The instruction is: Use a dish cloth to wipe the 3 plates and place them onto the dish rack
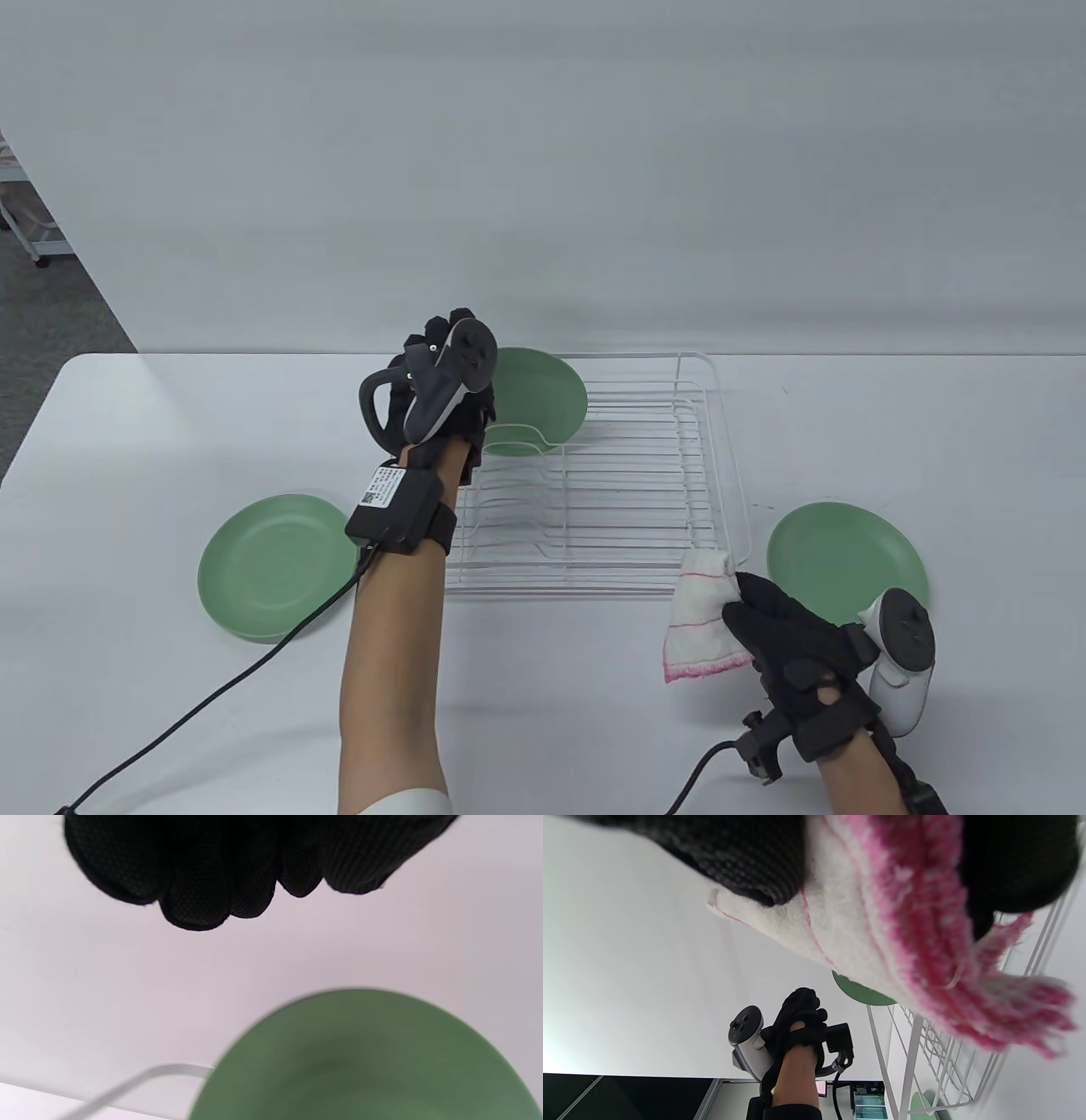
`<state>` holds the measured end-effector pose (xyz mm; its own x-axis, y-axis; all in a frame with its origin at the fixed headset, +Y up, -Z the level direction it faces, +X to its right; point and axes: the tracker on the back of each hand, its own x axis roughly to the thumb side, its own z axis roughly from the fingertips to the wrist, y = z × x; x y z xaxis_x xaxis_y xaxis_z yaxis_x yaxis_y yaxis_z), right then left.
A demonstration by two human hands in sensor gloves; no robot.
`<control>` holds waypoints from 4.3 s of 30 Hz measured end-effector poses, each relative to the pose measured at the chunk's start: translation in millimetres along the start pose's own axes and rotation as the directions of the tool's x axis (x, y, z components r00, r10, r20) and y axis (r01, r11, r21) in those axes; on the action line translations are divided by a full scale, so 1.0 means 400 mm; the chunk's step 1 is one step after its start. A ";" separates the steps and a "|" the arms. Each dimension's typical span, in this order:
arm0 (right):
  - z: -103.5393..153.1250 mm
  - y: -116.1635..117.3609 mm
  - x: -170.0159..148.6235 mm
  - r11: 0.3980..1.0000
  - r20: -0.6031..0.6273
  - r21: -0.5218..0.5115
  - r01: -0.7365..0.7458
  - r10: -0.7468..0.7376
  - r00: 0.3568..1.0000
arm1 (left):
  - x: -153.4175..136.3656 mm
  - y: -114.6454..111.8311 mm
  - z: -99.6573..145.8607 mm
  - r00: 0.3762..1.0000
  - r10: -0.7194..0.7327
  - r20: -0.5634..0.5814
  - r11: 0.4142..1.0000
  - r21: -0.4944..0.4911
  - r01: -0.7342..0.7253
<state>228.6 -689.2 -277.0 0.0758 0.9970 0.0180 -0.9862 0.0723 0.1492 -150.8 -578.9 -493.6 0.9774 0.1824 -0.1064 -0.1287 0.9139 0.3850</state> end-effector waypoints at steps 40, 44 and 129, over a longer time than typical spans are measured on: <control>-0.003 0.069 -0.018 0.992 -0.026 0.104 -0.072 0.075 0.997 | -0.816 -0.186 0.445 0.456 0.412 -0.789 0.755 0.014 -0.656; -0.002 0.071 -0.022 0.991 -0.030 0.110 -0.079 0.082 0.996 | -0.810 -0.213 0.456 0.309 0.679 -0.666 0.519 0.138 -0.844; -0.066 0.098 -0.011 0.998 0.184 -0.005 0.060 -0.058 0.981 | 0.022 -0.003 0.713 0.486 0.806 0.339 0.592 -0.490 -0.640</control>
<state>185.9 -690.0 -297.3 0.1586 0.9688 0.1905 -0.9805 0.1319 0.1454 -94.1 -681.9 -233.6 0.4281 0.7019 0.5693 -0.7837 0.6020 -0.1529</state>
